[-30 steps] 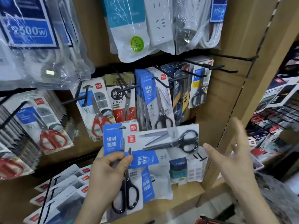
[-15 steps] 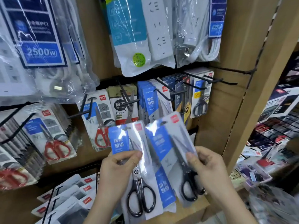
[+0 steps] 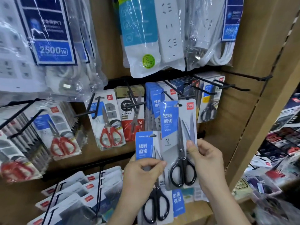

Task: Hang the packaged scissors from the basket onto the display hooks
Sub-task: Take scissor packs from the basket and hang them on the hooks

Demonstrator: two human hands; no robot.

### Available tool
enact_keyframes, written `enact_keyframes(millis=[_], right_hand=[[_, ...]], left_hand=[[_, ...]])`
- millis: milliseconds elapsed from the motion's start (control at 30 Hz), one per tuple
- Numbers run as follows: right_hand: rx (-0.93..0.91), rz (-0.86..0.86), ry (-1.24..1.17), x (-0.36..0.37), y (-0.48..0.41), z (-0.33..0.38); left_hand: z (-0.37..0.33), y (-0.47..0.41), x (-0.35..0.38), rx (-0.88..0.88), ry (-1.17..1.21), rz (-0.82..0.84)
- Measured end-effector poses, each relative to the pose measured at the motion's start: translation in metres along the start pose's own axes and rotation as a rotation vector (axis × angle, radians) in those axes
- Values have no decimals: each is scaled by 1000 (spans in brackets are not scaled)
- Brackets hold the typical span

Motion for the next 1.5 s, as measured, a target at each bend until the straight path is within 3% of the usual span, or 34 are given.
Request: enact_keyframes(millis=[267, 500, 667, 833, 967, 1167, 1233, 1267, 1367, 1400, 1433, 1500], right_hand=[[67, 8, -107, 4, 4, 3], [67, 10, 28, 8, -12, 3], [-54, -51, 257, 17, -15, 12], [-49, 154, 520, 13, -6, -23], [-109, 78, 682, 19, -21, -33], [-130, -63, 1067, 27, -40, -38], [-138, -107, 956, 25, -31, -30], [-98, -46, 818, 22, -24, -26], [288, 487, 293, 29, 6, -17], [329, 630, 221, 32, 16, -18], [310, 669, 199, 34, 23, -20], [267, 538, 184, 37, 27, -22]], left_hand=[[1, 10, -5, 71, 91, 47], [2, 4, 1, -5, 24, 110], [0, -14, 3, -137, 144, 68], [5, -26, 5, -114, 134, 0], [22, -22, -2, -136, 17, -57], [30, -3, -33, -176, 175, -157], [28, 0, -40, -195, 228, -157], [27, 1, -42, -180, 265, -160], [18, 1, -42, -98, 372, -186], [15, 0, -42, -89, 390, -191], [12, -1, -41, -96, 414, -201], [12, -2, -40, -116, 457, -215]])
Point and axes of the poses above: each hand's wrist, its own y-axis away from the middle knuckle, its own x-axis out of the palm, z = x × y, the point moved 1 cm from there along -y, towards the middle knuckle, and after that the axes turned 10 degrees about x, right-handed, at the moved point
